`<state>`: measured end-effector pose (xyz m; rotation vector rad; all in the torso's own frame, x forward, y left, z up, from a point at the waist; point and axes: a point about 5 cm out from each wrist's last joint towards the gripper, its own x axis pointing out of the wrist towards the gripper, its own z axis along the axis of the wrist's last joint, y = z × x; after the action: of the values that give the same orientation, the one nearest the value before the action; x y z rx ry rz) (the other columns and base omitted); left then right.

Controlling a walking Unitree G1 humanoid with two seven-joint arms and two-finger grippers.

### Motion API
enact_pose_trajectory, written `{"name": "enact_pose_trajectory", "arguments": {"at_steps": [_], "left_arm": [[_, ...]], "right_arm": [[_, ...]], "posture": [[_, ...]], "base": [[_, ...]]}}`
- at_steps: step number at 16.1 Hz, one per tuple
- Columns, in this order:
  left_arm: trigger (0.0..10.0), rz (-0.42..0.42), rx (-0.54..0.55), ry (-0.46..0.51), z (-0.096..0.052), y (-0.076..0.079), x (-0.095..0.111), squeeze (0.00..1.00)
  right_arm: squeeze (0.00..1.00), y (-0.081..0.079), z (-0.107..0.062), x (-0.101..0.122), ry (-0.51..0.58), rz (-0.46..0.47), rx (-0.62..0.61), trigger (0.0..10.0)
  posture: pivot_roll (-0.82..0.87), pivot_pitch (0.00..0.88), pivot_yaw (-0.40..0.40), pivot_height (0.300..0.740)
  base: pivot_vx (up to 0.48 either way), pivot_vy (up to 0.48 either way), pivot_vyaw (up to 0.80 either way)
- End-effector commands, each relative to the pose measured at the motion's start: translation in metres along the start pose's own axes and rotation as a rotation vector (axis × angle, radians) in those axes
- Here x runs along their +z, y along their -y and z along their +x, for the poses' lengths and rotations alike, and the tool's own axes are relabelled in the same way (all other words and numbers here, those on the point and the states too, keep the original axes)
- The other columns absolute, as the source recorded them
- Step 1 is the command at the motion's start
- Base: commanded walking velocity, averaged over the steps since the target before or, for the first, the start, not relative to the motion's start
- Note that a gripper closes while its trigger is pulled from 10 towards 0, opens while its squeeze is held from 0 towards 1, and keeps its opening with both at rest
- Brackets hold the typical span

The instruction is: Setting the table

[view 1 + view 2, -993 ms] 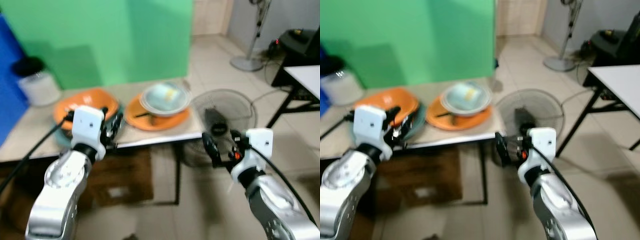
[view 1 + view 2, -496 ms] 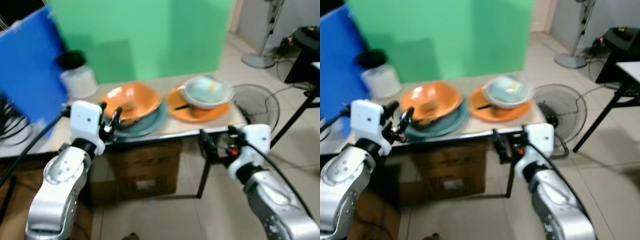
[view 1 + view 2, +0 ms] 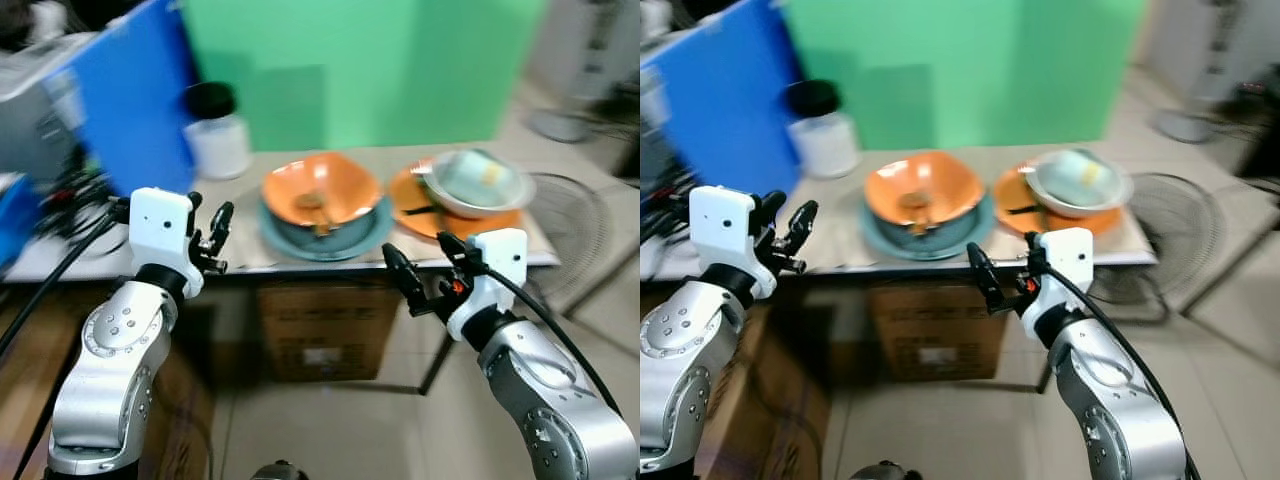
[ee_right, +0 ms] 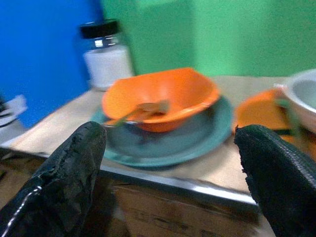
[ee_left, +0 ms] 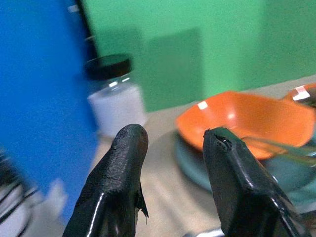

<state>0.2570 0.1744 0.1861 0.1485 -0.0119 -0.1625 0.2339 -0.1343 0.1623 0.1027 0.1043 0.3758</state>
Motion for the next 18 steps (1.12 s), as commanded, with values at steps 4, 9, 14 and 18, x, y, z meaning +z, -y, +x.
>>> {"name": "enact_pose_trajectory", "arguments": {"at_steps": [4,9,14,18], "left_arm": [[10.0,0.04,-0.057,-0.022,0.002,0.006,0.0,0.0],[10.0,0.035,-0.123,-0.044,0.001,0.014,-0.004,0.0],[10.0,0.032,-0.111,-0.047,0.001,0.011,-0.005,0.0],[10.0,0.05,-0.123,-0.049,0.002,0.012,-0.005,0.0]], "right_arm": [[1.0,0.001,0.01,0.003,-0.021,-0.002,0.052,10.0],[1.0,-0.001,0.019,0.01,-0.048,-0.051,0.1,10.0],[0.0,-0.004,0.023,0.008,-0.05,-0.042,0.075,10.0],[0.0,0.005,0.02,0.003,-0.06,-0.043,-0.044,10.0]], "posture": [[0.11,0.0,0.058,0.74],[0.11,0.0,0.064,0.74],[0.12,0.0,0.058,0.74],[0.12,0.0,0.067,0.74]], "base": [[0.0,0.0,0.27],[0.152,0.0,0.0],[0.331,0.0,0.0],[0.337,0.0,0.0]]}}
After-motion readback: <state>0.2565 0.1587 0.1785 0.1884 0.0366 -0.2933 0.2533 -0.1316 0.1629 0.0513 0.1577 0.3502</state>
